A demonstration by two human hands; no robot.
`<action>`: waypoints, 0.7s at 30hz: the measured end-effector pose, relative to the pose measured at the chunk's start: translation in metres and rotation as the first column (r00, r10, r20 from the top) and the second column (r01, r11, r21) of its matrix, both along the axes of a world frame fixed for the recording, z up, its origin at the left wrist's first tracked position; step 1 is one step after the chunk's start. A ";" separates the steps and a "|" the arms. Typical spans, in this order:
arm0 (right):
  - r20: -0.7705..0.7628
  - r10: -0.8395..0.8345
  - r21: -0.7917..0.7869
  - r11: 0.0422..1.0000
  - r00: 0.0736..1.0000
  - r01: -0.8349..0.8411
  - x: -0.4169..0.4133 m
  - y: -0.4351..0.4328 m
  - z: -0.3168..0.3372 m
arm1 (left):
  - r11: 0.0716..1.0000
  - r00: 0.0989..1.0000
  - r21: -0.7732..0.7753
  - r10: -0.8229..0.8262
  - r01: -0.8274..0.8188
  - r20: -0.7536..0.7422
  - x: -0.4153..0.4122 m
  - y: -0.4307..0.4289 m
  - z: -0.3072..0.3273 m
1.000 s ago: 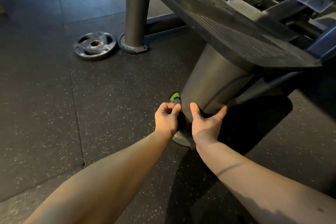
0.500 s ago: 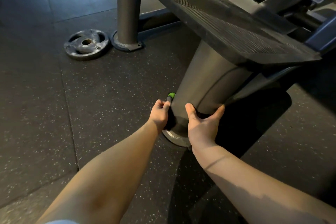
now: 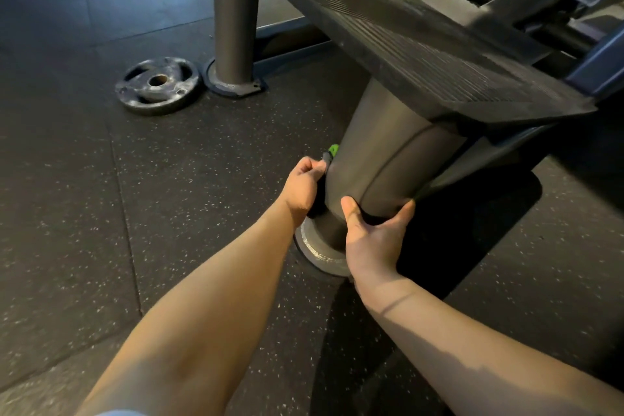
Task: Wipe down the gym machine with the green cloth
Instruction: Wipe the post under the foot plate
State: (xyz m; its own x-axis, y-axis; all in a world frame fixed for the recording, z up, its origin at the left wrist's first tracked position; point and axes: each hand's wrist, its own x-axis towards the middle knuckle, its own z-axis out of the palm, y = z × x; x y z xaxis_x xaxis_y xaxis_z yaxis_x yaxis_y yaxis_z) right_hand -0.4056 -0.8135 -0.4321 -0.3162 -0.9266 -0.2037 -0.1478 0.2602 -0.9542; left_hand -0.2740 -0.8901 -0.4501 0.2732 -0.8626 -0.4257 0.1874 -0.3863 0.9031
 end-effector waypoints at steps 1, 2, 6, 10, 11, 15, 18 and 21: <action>-0.002 0.007 0.001 1.000 1.000 -0.007 0.000 0.000 -0.002 | 0.999 1.000 0.044 0.013 -0.014 0.018 0.004 0.005 -0.016; -0.001 0.014 0.003 1.000 1.000 -0.014 0.001 0.001 -0.003 | 0.995 0.998 0.097 0.023 -0.029 0.062 0.007 0.010 -0.030; 0.009 0.018 0.028 0.999 1.000 -0.019 -0.002 -0.001 -0.004 | 0.974 0.983 0.223 0.000 -0.042 0.183 0.001 0.024 -0.035; -0.068 0.051 0.239 0.971 0.996 -0.034 -0.005 0.003 0.029 | 0.940 0.975 0.313 0.073 -0.138 0.210 -0.012 0.071 0.004; -0.073 0.054 0.338 0.941 0.996 -0.026 -0.007 0.003 0.044 | 0.931 0.972 0.330 0.085 -0.156 0.221 -0.015 0.087 0.017; -0.002 0.036 0.656 0.755 0.999 -0.026 -0.014 0.021 0.113 | 0.926 0.993 0.362 0.082 -0.109 0.088 -0.035 0.134 0.100; 0.120 0.124 0.741 0.649 0.985 -0.172 -0.016 0.044 0.184 | 0.922 0.996 0.378 0.094 -0.085 -0.005 -0.041 0.154 0.173; 0.285 0.227 0.728 0.581 0.931 -0.364 -0.020 0.060 0.253 | 0.907 0.997 0.420 0.067 -0.047 -0.032 -0.033 0.168 0.250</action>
